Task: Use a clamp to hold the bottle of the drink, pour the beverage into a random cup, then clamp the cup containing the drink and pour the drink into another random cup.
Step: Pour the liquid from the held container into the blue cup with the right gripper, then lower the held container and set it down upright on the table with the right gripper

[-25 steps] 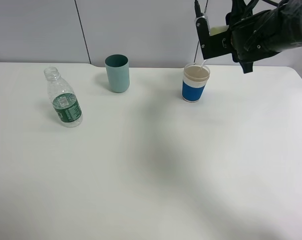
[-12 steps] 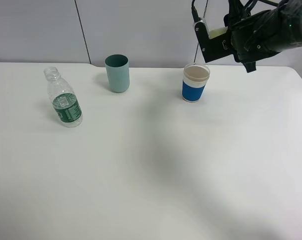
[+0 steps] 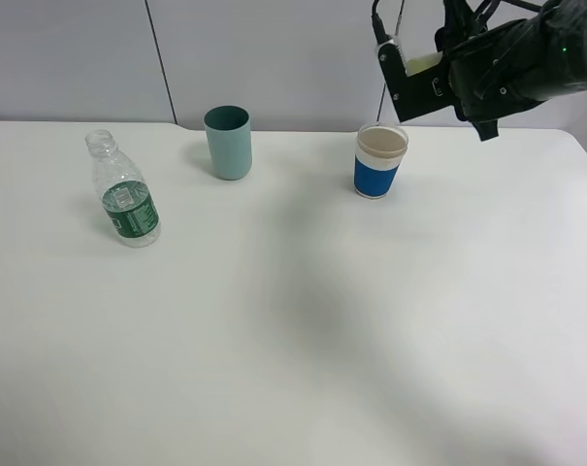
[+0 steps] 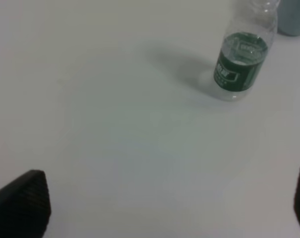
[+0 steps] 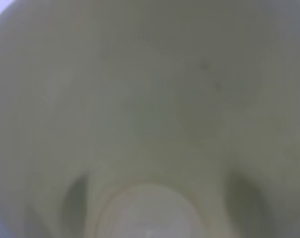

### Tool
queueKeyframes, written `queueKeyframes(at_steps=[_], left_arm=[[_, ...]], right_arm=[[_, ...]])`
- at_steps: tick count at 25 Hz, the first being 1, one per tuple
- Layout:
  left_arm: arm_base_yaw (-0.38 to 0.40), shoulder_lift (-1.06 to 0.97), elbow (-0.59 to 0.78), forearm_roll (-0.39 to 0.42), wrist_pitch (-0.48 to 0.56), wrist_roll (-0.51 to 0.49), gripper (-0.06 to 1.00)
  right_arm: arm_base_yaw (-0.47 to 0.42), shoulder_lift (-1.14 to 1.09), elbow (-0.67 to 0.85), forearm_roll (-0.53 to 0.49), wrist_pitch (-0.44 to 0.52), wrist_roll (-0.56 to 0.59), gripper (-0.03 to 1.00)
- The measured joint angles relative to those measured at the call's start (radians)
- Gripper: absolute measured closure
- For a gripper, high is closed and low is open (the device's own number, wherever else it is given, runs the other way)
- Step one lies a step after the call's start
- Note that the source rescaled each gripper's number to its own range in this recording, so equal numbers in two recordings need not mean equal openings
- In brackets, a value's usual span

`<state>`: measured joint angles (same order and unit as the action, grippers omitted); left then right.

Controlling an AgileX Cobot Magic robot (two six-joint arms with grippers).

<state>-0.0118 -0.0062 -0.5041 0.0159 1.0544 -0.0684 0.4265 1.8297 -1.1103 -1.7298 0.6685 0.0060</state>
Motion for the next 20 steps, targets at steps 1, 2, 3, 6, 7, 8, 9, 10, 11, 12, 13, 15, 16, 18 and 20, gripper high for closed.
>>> queueKeyframes(at_steps=[1, 2, 3, 6, 7, 8, 9, 10, 11, 12, 13, 15, 16, 18, 20], left_arm=[[0.000, 0.000, 0.000, 0.000, 0.000, 0.000, -0.06], [0.000, 0.000, 0.000, 0.000, 0.000, 0.000, -0.06], [0.000, 0.000, 0.000, 0.000, 0.000, 0.000, -0.06], [0.000, 0.000, 0.000, 0.000, 0.000, 0.000, -0.06], [0.000, 0.000, 0.000, 0.000, 0.000, 0.000, -0.06], [0.000, 0.000, 0.000, 0.000, 0.000, 0.000, -0.06], [0.000, 0.000, 0.000, 0.000, 0.000, 0.000, -0.06], [0.000, 0.000, 0.000, 0.000, 0.000, 0.000, -0.06], [0.000, 0.000, 0.000, 0.000, 0.000, 0.000, -0.06], [0.000, 0.000, 0.000, 0.000, 0.000, 0.000, -0.06], [0.000, 0.000, 0.000, 0.000, 0.000, 0.000, -0.06], [0.000, 0.000, 0.000, 0.000, 0.000, 0.000, -0.06], [0.000, 0.000, 0.000, 0.000, 0.000, 0.000, -0.06], [0.000, 0.000, 0.000, 0.000, 0.000, 0.000, -0.06], [0.000, 0.000, 0.000, 0.000, 0.000, 0.000, -0.06]], right_arm=[[0.000, 0.000, 0.000, 0.000, -0.003, 0.044, 0.94], [0.000, 0.000, 0.000, 0.000, -0.009, 0.106, 0.94], [0.000, 0.000, 0.000, 0.000, -0.018, 0.175, 0.94], [0.000, 0.000, 0.000, 0.028, -0.045, 0.385, 0.94], [0.000, 0.000, 0.000, 0.044, -0.055, 0.459, 0.94], [0.000, 0.000, 0.000, 0.056, -0.066, 0.530, 0.94], [0.000, 0.000, 0.000, 0.068, -0.072, 0.583, 0.94], [0.000, 0.000, 0.000, 0.080, -0.076, 0.640, 0.94], [0.000, -0.001, 0.000, 0.090, -0.078, 0.688, 0.94], [0.000, -0.003, 0.000, 0.098, -0.082, 0.720, 0.94], [0.001, -0.010, 0.000, 0.108, -0.091, 0.749, 0.94], [0.009, -0.027, 0.000, 0.126, -0.118, 0.776, 0.94], [0.016, -0.041, 0.000, 0.140, -0.139, 0.780, 0.94], [0.029, -0.074, 0.000, 0.182, -0.198, 0.783, 0.94], [0.042, -0.105, 0.000, 0.241, -0.262, 0.784, 0.94]])
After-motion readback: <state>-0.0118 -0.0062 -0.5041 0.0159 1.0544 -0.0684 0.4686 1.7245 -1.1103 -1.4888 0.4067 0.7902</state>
